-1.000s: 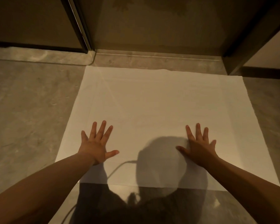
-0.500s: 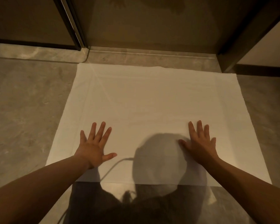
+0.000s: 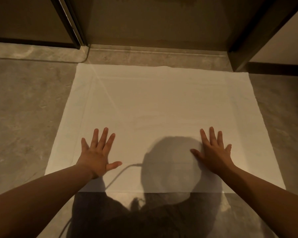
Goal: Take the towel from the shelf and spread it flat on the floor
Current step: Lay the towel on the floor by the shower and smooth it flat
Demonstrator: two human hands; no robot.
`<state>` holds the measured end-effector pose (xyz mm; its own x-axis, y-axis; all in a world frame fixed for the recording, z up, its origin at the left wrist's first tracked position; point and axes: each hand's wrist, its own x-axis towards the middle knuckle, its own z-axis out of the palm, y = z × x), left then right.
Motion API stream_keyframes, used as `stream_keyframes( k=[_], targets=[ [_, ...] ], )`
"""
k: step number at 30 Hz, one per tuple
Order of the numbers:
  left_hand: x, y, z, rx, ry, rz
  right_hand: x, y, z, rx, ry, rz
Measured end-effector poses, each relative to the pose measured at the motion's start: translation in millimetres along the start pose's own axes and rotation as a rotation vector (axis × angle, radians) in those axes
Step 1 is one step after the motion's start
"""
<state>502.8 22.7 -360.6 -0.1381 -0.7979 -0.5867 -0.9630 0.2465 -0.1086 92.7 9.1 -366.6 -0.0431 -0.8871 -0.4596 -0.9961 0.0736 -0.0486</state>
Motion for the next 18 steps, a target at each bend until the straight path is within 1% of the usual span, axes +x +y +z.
stream_keyframes(
  k=[2, 4, 6, 7, 9, 12, 18],
  targets=[
    [-0.8, -0.2, -0.6, -0.010, 0.062, 0.019, 0.0, -1.3, -1.3, 0.003, 0.013, -0.003],
    [0.6, 0.1, -7.9, -0.053, 0.174, 0.051, 1.9, -3.4, -4.4, 0.019, 0.072, 0.000],
    [7.1, -1.2, -17.8, -0.107, 0.216, 0.042, 5.5, -3.8, -7.9, 0.049, 0.109, 0.036],
    [11.9, -2.7, -21.1, -0.138, 0.203, 0.012, 7.1, -2.4, -8.9, 0.069, 0.093, 0.068],
    [20.6, -6.5, -22.1, -0.167, 0.121, -0.058, 8.7, 3.0, -8.2, 0.102, 0.025, 0.131],
    [23.3, -8.9, -18.9, -0.135, 0.021, -0.070, 7.6, 10.4, -4.4, 0.104, -0.031, 0.164],
    [16.9, -8.0, -16.1, -0.114, -0.007, -0.078, 5.0, 11.6, 0.7, 0.076, -0.033, 0.165]
  ],
)
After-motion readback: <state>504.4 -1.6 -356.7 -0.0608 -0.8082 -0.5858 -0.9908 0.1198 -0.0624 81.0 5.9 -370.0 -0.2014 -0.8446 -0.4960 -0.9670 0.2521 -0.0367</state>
